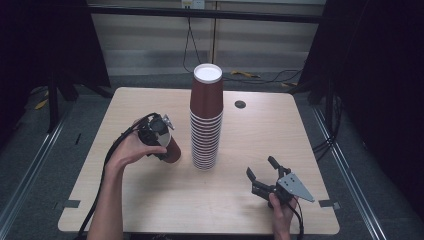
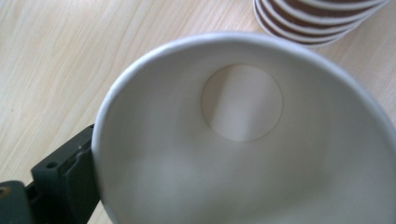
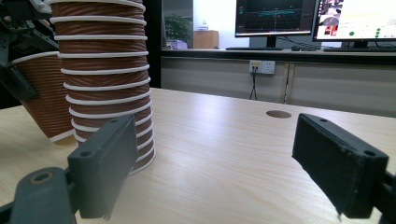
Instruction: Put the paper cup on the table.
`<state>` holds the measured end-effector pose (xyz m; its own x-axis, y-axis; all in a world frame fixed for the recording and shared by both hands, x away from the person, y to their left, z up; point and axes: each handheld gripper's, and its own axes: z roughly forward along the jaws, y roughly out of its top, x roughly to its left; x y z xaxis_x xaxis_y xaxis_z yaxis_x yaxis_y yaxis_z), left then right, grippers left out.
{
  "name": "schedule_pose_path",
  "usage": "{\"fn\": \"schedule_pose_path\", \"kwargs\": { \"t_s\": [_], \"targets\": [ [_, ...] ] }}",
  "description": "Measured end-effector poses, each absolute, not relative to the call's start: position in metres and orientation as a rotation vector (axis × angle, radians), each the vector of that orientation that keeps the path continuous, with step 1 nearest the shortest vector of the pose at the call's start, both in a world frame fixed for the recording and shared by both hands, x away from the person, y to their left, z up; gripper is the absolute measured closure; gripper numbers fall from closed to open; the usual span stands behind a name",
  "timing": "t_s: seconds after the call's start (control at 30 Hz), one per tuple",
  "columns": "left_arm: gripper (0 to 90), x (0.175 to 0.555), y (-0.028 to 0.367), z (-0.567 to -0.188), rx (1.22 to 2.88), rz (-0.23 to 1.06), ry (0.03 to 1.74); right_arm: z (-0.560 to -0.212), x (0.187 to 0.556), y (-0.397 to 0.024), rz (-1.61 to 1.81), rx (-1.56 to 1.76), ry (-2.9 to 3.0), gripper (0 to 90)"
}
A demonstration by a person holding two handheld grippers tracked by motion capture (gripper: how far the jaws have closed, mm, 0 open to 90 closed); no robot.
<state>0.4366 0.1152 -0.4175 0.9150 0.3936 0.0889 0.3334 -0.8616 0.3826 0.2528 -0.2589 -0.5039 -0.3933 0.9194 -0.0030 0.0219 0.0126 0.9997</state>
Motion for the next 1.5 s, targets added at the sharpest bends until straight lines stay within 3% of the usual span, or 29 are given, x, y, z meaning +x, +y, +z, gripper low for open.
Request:
{"fn": "schedule_pose_path", "kwargs": {
  "t_s": [0.4, 1.5],
  "targets": [
    [10.0, 0.435, 0.121, -0.443, 2.549, 0.242, 0.602, -0.504, 0.253, -0.259, 1.483, 1.000, 1.522, 14.2],
    [15.2, 0.414, 0.153, -0.479, 2.175, 0.237, 0.732, -0.504, 0.253, -0.259, 1.483, 0.998, 1.521, 14.2]
  ]
}}
